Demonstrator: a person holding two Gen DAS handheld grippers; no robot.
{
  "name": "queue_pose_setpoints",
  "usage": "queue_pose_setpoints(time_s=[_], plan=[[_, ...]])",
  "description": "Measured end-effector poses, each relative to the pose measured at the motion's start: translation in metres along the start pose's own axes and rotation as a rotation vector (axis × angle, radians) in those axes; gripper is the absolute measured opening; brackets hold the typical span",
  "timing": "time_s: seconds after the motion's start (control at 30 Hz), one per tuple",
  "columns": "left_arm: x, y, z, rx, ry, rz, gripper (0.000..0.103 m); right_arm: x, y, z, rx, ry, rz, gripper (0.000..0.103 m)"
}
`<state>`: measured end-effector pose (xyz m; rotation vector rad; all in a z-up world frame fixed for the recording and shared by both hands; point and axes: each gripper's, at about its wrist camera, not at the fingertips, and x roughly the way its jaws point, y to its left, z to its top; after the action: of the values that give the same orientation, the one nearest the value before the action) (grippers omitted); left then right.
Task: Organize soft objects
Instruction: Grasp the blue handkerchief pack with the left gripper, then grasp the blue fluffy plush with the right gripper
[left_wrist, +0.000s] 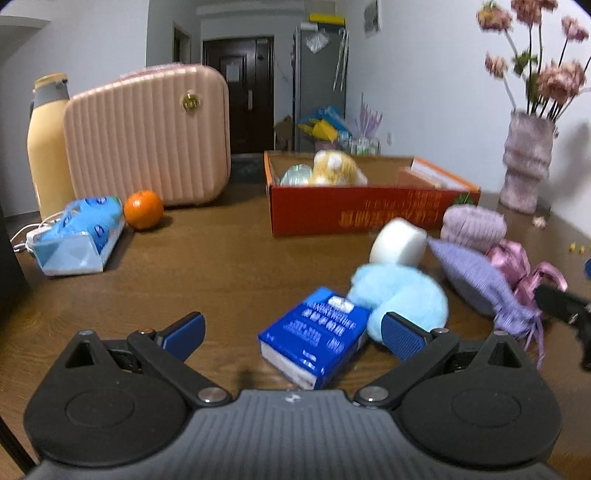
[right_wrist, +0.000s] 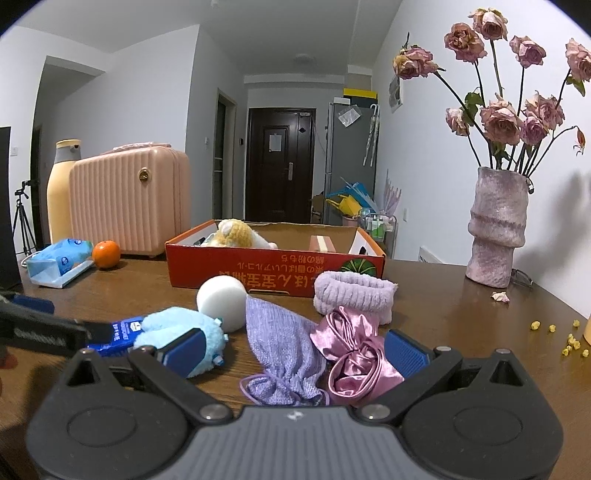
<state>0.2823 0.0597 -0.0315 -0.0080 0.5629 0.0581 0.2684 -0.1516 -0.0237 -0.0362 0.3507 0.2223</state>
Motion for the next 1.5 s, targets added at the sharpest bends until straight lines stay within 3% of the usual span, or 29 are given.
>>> queue_pose_setpoints(time_s=[0.2, 0.53, 0.63, 0.73, 0.87, 1.5], plan=[[0.021, -0.001, -0.004, 0.037, 0.059, 0.003, 0.103, 0.004, 0.001, -0.002, -0.006, 0.013, -0.007, 0.103], [0.042, -0.001, 0.0, 0.079, 0.083, -0.023, 0.103, 0.01, 0.003, -0.005, -0.016, 0.039, -0.021, 0.103], [0.043, -0.003, 0.0, 0.093, 0.075, -0.028, 0.092, 0.012, 0.004, -0.005, -0.019, 0.044, -0.028, 0.103], [0.04, -0.005, 0.0, 0.104, 0.069, -0.074, 0.068, 0.013, 0.004, -0.005, -0.018, 0.047, -0.036, 0.103], [0.037, -0.009, -0.001, 0.126, 0.062, -0.078, 0.061, 0.014, 0.004, -0.005, -0.017, 0.047, -0.042, 0.103], [0.009, 0.008, 0.003, 0.086, -0.037, -0.013, 0.06, 0.014, 0.04, -0.004, -0.06, 0.013, 0.005, 0.103]])
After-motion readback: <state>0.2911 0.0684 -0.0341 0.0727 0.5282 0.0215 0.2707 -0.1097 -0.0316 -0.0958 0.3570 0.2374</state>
